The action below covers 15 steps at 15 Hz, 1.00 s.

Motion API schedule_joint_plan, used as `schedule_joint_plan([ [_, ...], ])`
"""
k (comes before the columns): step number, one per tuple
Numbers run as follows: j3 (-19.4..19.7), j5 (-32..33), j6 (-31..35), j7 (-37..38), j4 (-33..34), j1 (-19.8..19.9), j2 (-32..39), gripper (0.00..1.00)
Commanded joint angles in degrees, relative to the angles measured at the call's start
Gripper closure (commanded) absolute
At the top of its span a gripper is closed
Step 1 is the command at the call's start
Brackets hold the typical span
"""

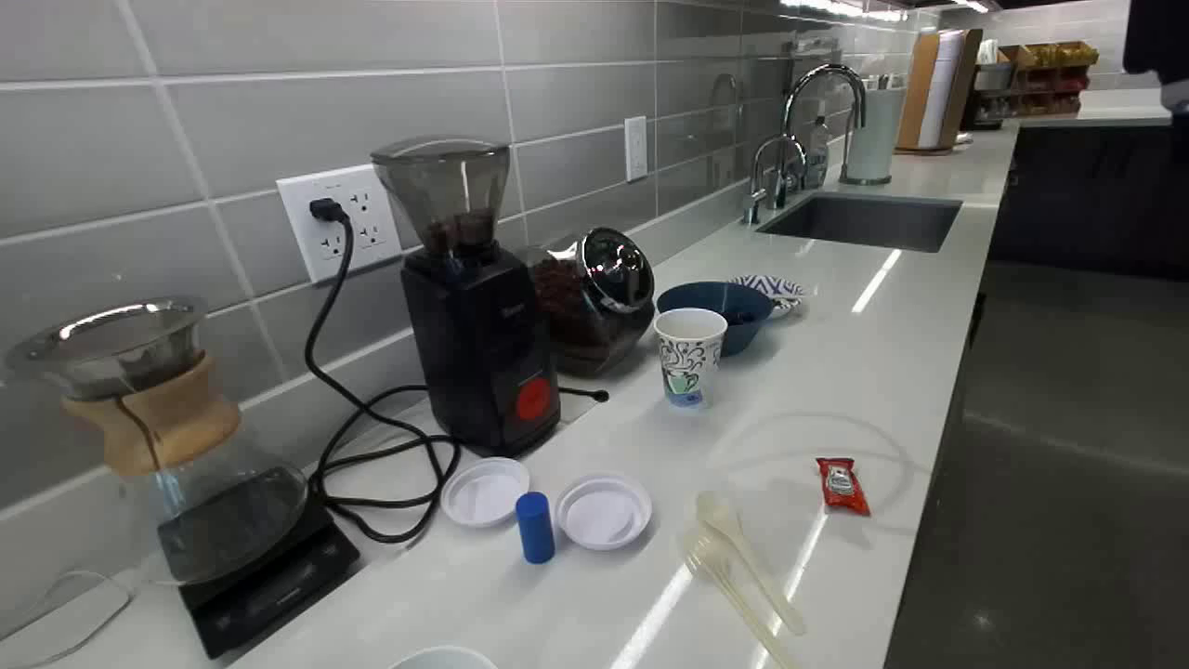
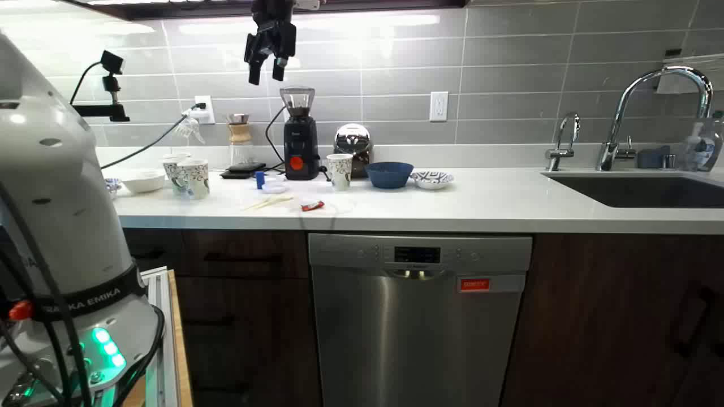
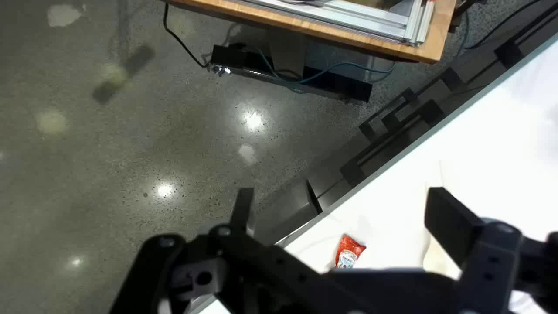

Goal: Press the button on the oven

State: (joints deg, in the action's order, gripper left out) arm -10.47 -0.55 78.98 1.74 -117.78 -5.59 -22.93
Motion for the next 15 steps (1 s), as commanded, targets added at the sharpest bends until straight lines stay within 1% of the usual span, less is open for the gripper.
schedule_joint_plan([
  [1,0.63,0.19,-0.09,0.27,0.12,-0.82,0.12,0.0],
  [6,0.64,0.19,-0.09,0.27,0.12,-0.82,0.12,0.0],
  [7,2.56,-4.05,-0.12,-2.93,0.21,-1.2,0.93,0.0],
  [11,7.93,-11.22,2.99,-10.95,-1.98,0.05,2.63,0.0],
  [15,14.42,-17.76,5.55,-20.28,-4.23,2.14,6.59,0.0],
])
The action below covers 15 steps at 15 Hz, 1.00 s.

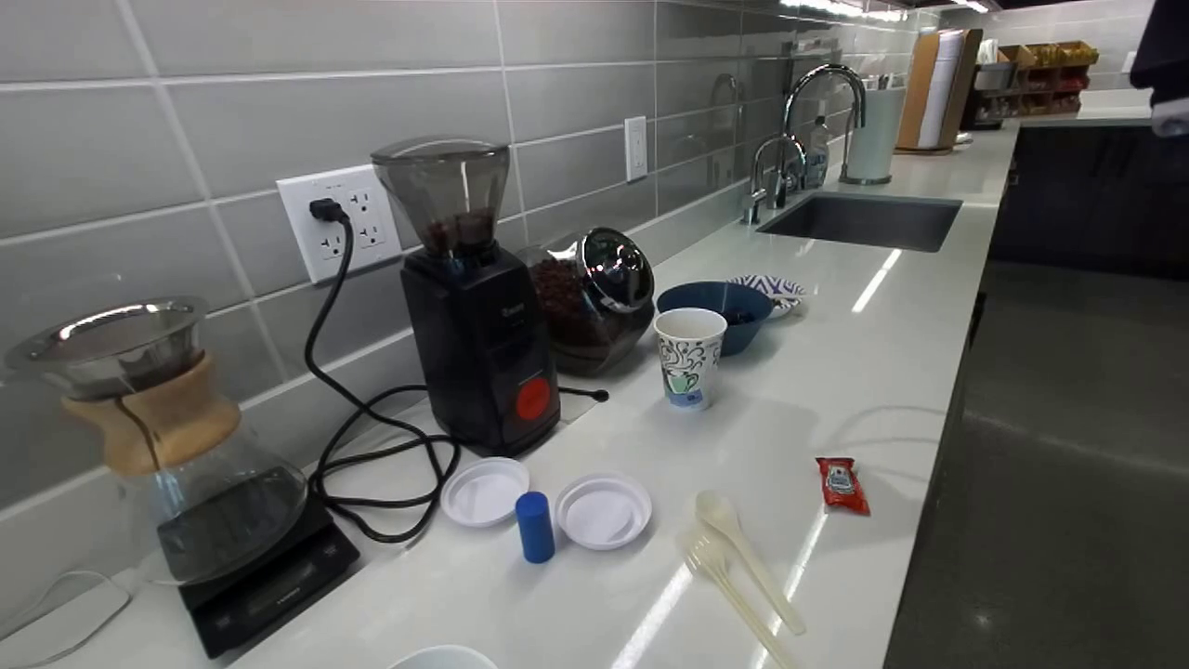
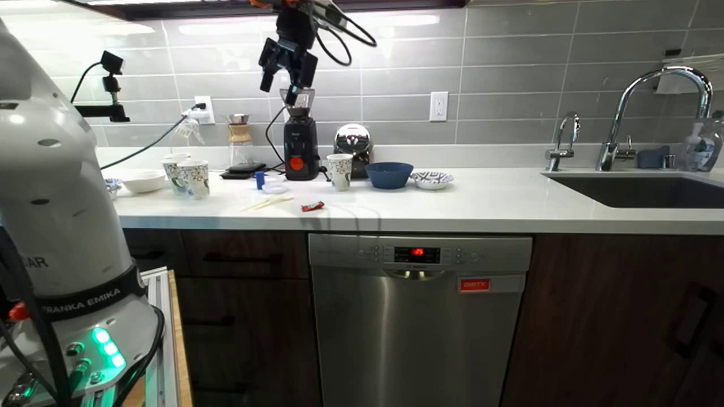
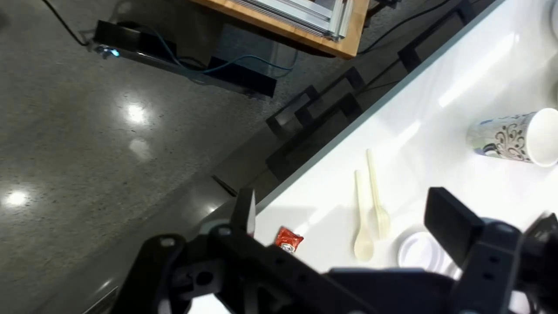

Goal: Press the button on the oven

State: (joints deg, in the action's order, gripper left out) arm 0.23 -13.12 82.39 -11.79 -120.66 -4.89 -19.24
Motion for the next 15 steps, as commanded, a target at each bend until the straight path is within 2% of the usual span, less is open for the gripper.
schedule_joint_plan([
  [1,5.05,-6.68,2.56,-9.86,-1.9,1.81,4.29,0.0],
  [6,10.15,-17.23,9.52,-24.94,-3.85,5.01,12.11,0.0],
  [10,11.6,-24.45,13.83,-34.24,-3.9,8.97,19.12,0.0],
  [12,11.99,-28.0,15.78,-36.79,-3.5,11.43,23.28,0.0],
  [15,12.44,-29.85,17.57,-37.32,-2.4,15.21,30.01,0.0],
])
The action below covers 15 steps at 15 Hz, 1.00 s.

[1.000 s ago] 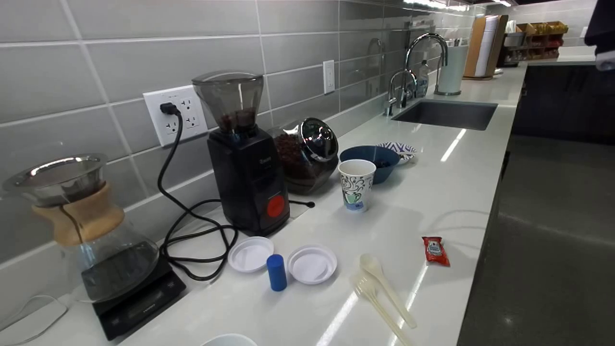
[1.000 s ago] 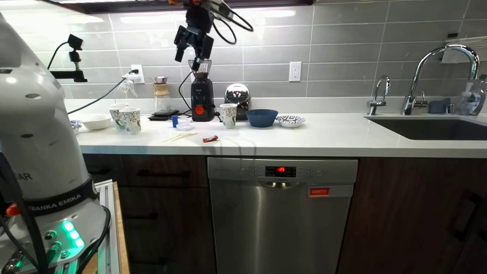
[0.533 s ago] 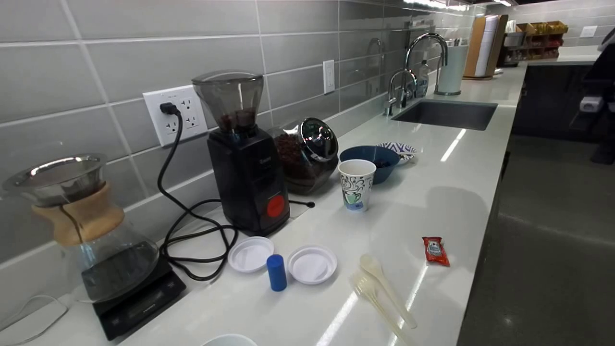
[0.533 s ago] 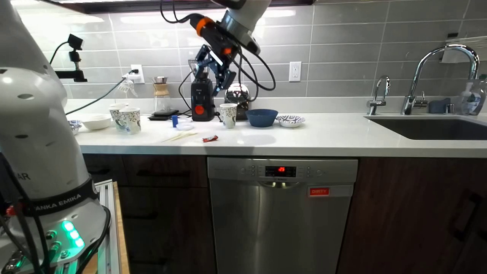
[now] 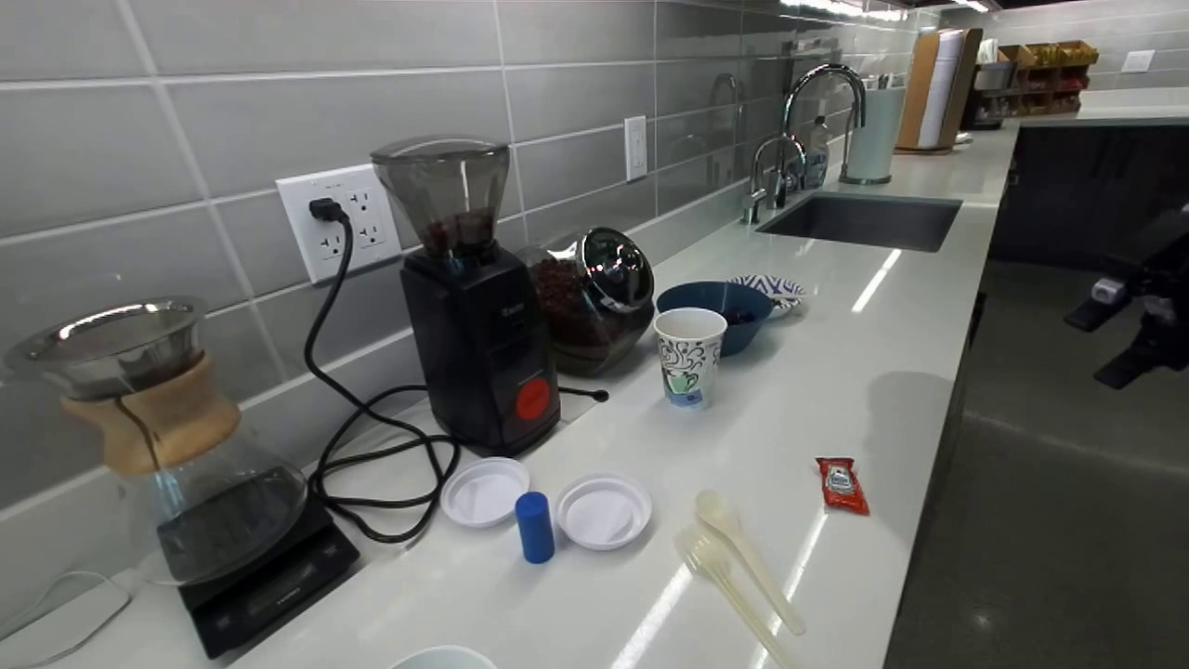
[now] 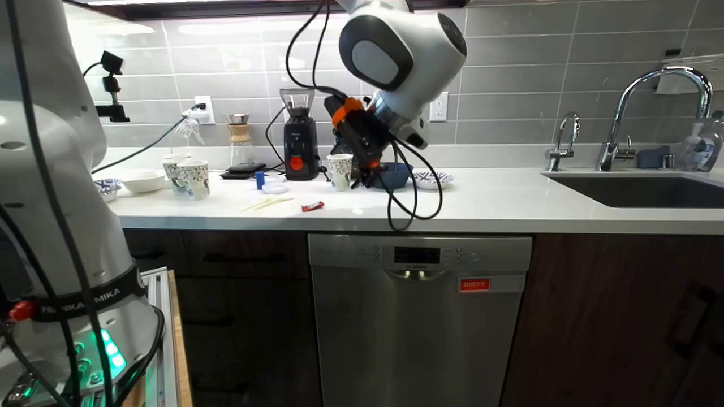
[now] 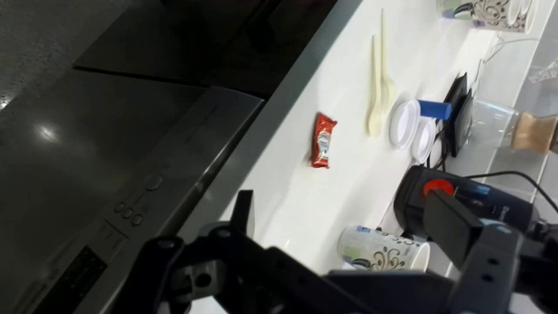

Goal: Press the button on the oven

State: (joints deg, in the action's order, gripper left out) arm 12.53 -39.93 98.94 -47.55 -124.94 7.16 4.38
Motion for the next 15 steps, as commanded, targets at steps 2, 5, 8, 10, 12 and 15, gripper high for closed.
schedule_joint_plan([
  [2,0.12,-2.34,1.64,-0.8,3.34,5.34,10.52,0.0],
  [5,-0.78,-0.39,1.51,-0.39,2.04,6.94,10.17,0.0],
  [8,-0.98,-0.32,1.51,-0.29,3.57,7.51,12.63,0.0],
  [10,-1.12,-0.32,1.46,-0.15,3.99,7.45,12.67,0.0],
  [12,-1.12,-0.32,1.44,-0.14,4.14,7.46,12.67,0.0],
  [15,-1.53,-1.67,3.3,-1.64,6.12,7.91,16.05,0.0],
])
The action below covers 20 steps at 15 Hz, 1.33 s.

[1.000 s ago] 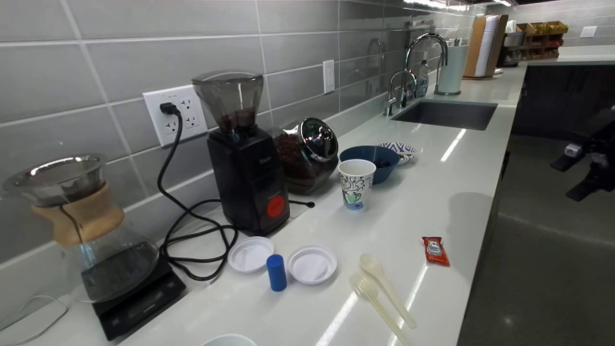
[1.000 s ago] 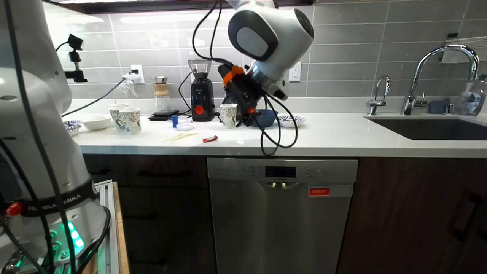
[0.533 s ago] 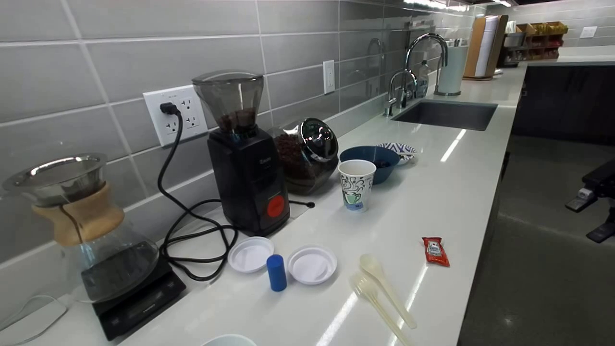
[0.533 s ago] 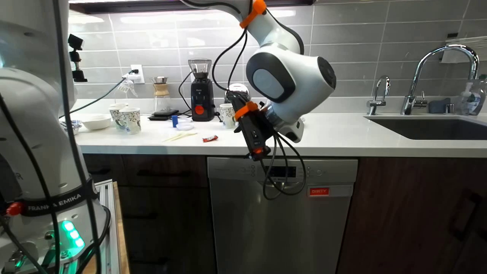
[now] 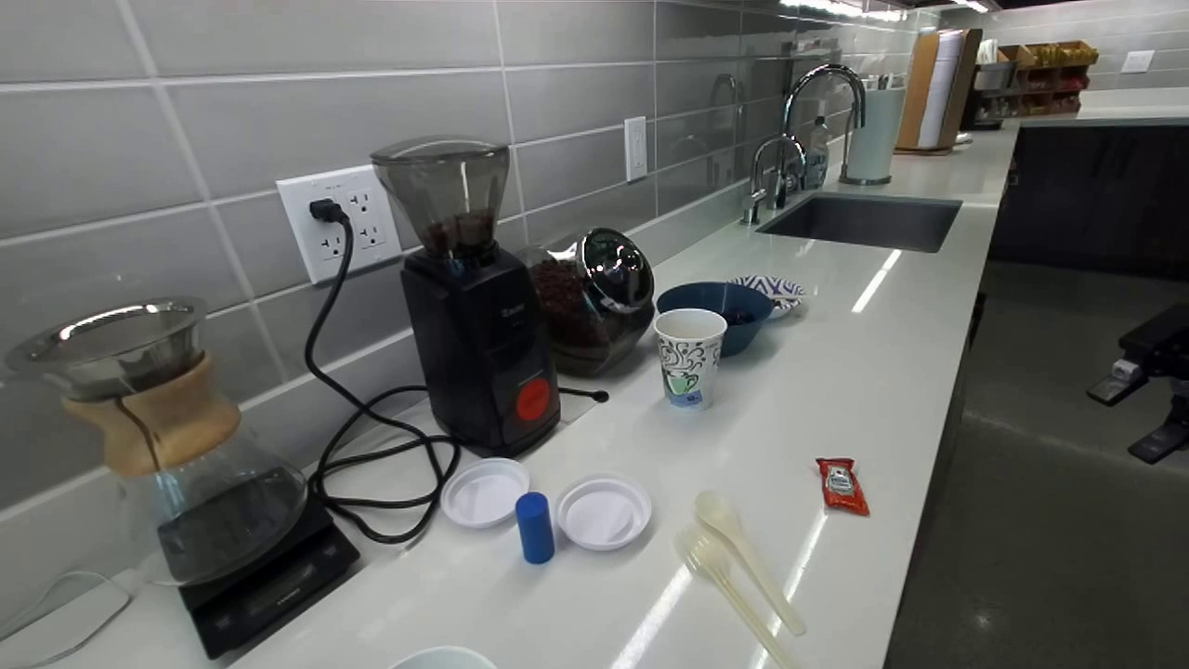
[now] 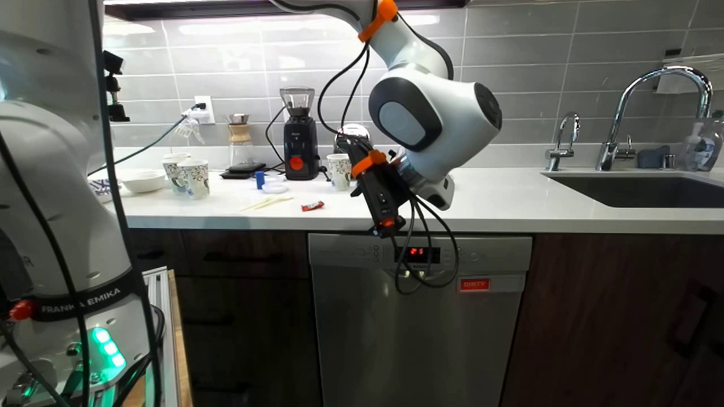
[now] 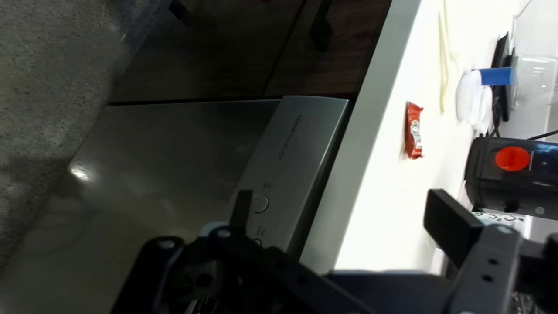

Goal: Press the button on the oven

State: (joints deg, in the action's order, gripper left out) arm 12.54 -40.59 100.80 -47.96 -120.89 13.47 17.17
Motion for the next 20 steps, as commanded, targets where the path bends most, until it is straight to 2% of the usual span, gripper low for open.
schedule_joint_plan([
  [1,-1.72,-1.59,2.54,-1.86,2.74,1.92,4.82,0.0],
  [2,-2.02,-2.05,2.73,-2.52,3.43,2.4,6.13,0.09],
  [3,-2.44,-2.89,3.17,-3.17,4.21,2.99,7.54,0.28],
  [9,-5.9,-7.15,1.82,-4.87,10.69,5.58,16.96,0.7],
  [13,-7.25,-9.39,1.8,-2.78,15.72,5.92,22.23,0.98],
  [20,-8.58,-10.98,1.52,1.03,22.16,5.93,27.87,1.0],
])
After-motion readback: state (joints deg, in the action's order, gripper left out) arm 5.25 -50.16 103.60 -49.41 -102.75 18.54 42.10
